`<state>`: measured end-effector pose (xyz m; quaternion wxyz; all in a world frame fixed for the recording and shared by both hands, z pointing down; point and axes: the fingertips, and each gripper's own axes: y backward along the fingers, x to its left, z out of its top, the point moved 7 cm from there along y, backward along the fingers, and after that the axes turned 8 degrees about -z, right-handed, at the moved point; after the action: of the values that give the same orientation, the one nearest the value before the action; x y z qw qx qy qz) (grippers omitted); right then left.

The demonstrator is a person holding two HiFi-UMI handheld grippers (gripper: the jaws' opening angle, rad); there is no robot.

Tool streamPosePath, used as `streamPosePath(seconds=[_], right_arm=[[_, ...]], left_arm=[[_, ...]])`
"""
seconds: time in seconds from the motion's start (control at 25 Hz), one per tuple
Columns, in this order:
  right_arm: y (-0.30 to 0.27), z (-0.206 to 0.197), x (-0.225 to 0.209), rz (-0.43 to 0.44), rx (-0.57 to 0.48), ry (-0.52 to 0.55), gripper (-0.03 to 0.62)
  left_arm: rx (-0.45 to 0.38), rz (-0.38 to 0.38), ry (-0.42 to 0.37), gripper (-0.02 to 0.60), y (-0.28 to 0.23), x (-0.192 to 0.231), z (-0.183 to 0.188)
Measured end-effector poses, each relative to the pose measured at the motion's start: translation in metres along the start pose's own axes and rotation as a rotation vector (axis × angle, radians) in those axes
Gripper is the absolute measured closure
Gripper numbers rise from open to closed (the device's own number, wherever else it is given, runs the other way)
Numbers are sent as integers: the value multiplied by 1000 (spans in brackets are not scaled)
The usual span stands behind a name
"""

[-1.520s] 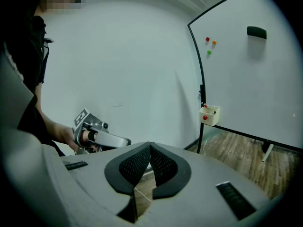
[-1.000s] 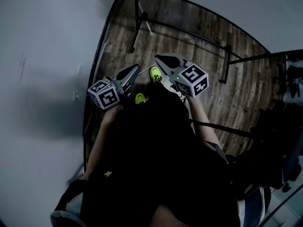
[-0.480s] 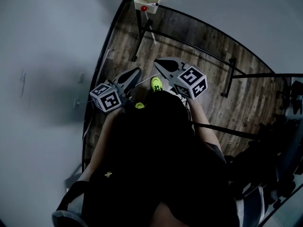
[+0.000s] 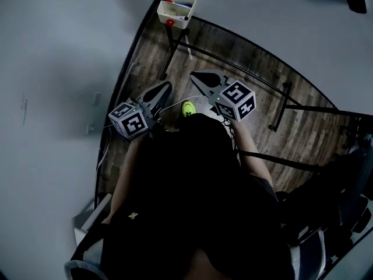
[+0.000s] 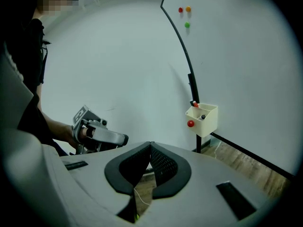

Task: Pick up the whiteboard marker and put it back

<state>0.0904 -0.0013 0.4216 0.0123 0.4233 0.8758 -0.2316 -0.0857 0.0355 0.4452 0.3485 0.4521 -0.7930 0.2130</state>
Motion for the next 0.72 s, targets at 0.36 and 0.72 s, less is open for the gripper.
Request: streamPosePath(seconds=[0.36,0.72], right_arm=[[-4,11,-41,31,-21,35,594],[-17,28,-53,32,-60,72,594]], left_arm=[[-38,19,-33,575,-39,5,12],[-43,43,-63,577,-46,6,25]])
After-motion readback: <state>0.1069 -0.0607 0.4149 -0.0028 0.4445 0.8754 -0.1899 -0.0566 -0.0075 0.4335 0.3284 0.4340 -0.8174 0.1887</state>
